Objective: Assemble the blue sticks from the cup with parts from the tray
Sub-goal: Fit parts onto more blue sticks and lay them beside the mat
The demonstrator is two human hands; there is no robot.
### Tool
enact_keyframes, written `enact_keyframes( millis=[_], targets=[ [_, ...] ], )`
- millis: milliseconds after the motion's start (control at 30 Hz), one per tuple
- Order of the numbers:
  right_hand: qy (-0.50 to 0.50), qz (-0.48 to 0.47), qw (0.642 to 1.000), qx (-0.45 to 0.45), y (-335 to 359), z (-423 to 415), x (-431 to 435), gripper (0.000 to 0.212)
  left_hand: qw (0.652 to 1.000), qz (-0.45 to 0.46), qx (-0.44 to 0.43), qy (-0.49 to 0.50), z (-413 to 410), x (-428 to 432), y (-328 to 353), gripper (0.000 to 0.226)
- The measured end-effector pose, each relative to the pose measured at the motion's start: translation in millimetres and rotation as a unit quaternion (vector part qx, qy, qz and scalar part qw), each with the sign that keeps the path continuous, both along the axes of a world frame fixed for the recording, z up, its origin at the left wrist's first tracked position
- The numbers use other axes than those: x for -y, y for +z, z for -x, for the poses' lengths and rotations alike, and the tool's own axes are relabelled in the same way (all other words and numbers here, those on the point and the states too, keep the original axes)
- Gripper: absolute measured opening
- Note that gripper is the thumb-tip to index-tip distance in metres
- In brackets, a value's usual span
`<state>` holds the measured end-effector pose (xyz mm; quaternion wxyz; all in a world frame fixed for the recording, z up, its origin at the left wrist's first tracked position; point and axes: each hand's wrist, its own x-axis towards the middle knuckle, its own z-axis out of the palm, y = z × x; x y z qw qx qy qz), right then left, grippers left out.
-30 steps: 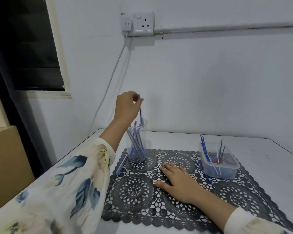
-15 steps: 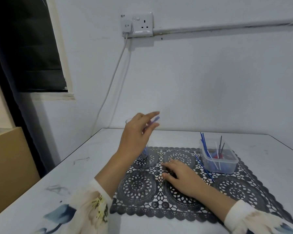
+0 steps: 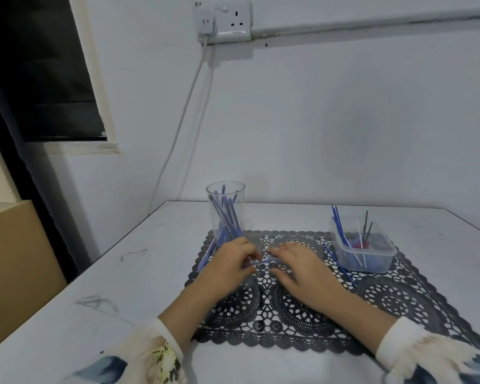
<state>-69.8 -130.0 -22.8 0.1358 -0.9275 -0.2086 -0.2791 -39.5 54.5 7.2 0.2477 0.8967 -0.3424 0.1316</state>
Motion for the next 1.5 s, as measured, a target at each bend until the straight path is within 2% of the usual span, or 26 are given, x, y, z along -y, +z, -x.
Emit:
enact_keyframes(
  millis=[233, 433, 667, 767, 1033, 1133, 1200, 1267, 1500],
  targets=[
    [-0.003, 0.080, 0.995, 0.051, 6, 0, 1, 0.035, 0.999, -0.006, 0.029, -0.039, 5, 5, -2, 0.012],
    [-0.022, 0.081, 0.995, 0.055, 5, -5, 4, 0.034, 0.998, 0.011, 0.068, -0.013, 6, 3, -5, 0.010],
    [-0.014, 0.076, 0.991, 0.106, 6, -6, 7, 0.034, 0.985, 0.002, 0.172, 0.031, 8, 2, -4, 0.013],
    [-0.014, 0.097, 0.984, 0.147, 7, -4, 8, 0.035, 0.989, 0.029, 0.139, 0.027, 12, 5, -3, 0.016],
    [0.004, 0.138, 0.958, 0.250, 9, 2, 8, 0.028, 0.999, 0.025, 0.045, 0.017, 17, 8, 2, 0.020],
    [0.013, 0.149, 0.950, 0.273, 11, 4, 10, 0.024, 0.999, 0.027, -0.017, 0.025, 21, 9, 4, 0.022],
    [0.015, 0.164, 0.949, 0.267, 11, 3, 12, 0.020, 0.998, 0.027, -0.054, 0.032, 20, 9, 4, 0.021],
    [0.012, 0.175, 0.954, 0.244, 9, 2, 12, 0.019, 0.998, 0.005, -0.050, 0.047, 20, 8, 3, 0.021],
    [-0.001, 0.121, 0.982, 0.147, 9, 1, 7, 0.033, 0.995, -0.036, 0.066, 0.068, 19, 4, 1, 0.026]
  ],
)
